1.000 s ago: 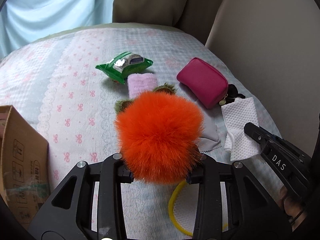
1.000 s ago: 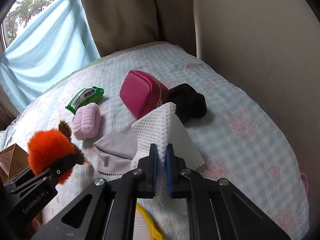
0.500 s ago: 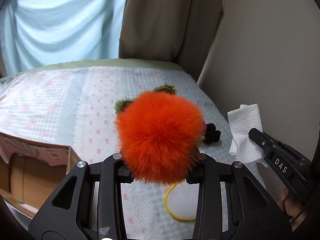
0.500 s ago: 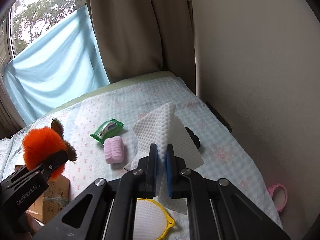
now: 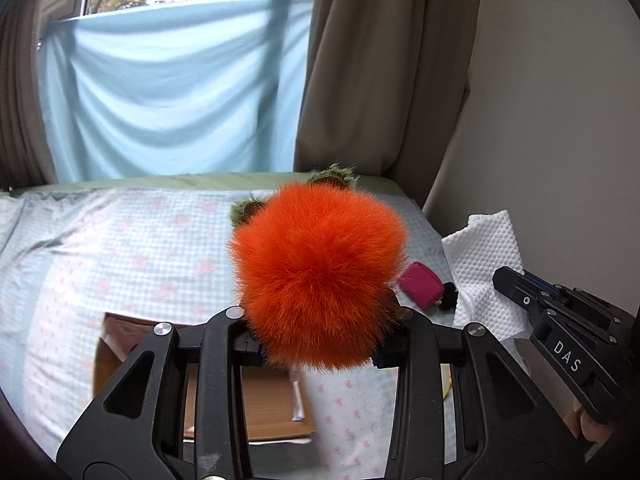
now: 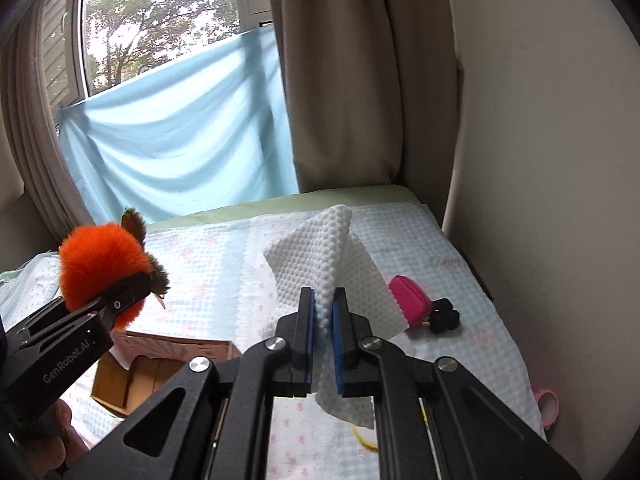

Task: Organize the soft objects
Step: 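Carry the pompom and wipes with both tools over the cardboard box, then open both tools to drop the pompom and wipes into the box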

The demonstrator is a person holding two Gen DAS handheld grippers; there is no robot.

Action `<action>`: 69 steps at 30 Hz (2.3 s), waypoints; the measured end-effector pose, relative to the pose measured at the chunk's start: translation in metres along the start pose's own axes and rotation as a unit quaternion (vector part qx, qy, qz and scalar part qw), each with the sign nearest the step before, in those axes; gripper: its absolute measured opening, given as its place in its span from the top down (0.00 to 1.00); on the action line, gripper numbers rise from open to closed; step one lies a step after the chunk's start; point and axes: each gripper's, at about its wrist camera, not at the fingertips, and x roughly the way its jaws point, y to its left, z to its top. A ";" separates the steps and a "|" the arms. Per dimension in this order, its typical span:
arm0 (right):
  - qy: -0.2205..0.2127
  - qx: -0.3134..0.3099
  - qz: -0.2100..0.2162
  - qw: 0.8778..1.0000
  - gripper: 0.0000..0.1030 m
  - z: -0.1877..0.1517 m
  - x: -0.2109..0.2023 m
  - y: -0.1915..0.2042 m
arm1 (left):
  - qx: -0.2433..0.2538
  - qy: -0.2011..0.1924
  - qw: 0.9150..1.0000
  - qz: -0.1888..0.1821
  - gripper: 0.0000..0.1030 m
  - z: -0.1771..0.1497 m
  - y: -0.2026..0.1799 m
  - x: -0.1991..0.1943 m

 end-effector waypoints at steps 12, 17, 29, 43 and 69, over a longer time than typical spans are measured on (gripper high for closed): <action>0.033 -0.019 0.079 0.996 0.93 -0.012 -0.004 0.161 | 0.020 0.029 0.998 0.055 0.70 -0.008 0.136 -0.032; 0.063 -0.023 0.082 0.994 0.93 -0.028 0.013 0.200 | 0.031 0.069 0.996 0.057 0.70 -0.019 0.170 -0.010; 0.224 -0.027 0.071 0.972 0.93 -0.069 0.105 0.244 | 0.037 0.181 0.982 0.029 0.70 -0.068 0.208 0.068; 0.391 -0.038 0.061 0.917 0.93 -0.107 0.230 0.242 | 0.057 0.385 0.921 0.019 0.70 -0.120 0.214 0.198; 0.418 -0.014 0.061 0.906 0.00 -0.117 0.237 0.222 | 0.106 0.369 0.922 0.047 0.00 -0.112 0.195 0.154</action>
